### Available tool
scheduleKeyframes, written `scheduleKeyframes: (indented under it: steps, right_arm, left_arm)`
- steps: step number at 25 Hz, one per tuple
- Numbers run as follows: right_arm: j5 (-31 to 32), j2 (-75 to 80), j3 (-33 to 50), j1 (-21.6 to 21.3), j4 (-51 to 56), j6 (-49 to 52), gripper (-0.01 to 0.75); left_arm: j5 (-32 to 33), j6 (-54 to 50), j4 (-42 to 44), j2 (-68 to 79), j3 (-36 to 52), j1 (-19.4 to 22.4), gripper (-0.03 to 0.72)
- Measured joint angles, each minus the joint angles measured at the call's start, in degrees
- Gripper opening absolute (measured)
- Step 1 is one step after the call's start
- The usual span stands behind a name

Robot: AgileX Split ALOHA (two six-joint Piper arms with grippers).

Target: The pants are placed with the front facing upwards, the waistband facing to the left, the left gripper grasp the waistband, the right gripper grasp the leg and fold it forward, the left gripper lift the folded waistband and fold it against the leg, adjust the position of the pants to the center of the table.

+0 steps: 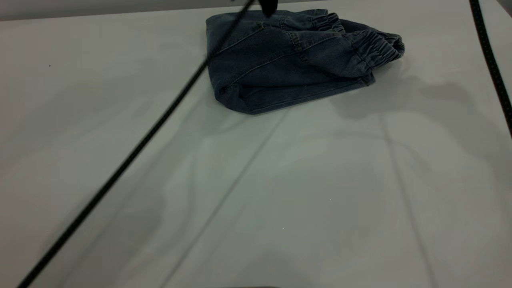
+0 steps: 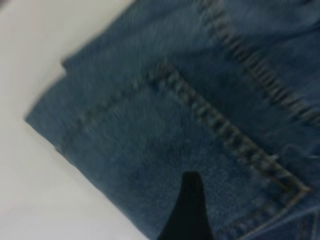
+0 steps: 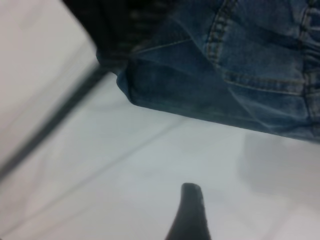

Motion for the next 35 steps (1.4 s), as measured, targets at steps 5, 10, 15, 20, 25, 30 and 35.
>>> scheduleKeyframes:
  steps: [5, 10, 15, 20, 25, 30, 35]
  right_arm:
    - [0.3, 0.0, 0.0, 0.2, 1.6, 0.0, 0.515]
    - [0.5, 0.0, 0.0, 0.2, 2.2, -0.1, 0.515]
    - [0.7, 0.0, 0.0, 0.2, 3.3, -0.1, 0.515]
    - [0.7, 0.0, 0.0, 0.2, 3.4, -0.1, 0.515]
    - [0.7, 0.0, 0.0, 0.2, 3.4, -0.1, 0.515]
    - [0.7, 0.0, 0.0, 0.2, 3.4, -0.1, 0.514]
    - [0.7, -0.3, 0.0, 0.2, 3.4, -0.1, 0.514]
  left_arm:
    - [-4.0, -0.9, -0.8, 4.3, 0.0, 0.0, 0.587]
    - [-9.7, -0.9, -2.0, 8.3, 0.0, 0.0, 0.587]
    - [-9.6, -0.7, -2.0, 9.8, -0.3, 0.0, 0.587]
    - [-2.8, -0.3, -2.0, 10.0, -0.9, 0.0, 0.587]
    - [5.9, 3.1, -2.0, 9.8, -1.2, 0.0, 0.587]
    - [12.7, 9.0, -1.5, 9.7, -1.3, -0.2, 0.587]
    - [14.3, 10.0, -1.0, 10.1, -3.8, -0.2, 0.587]
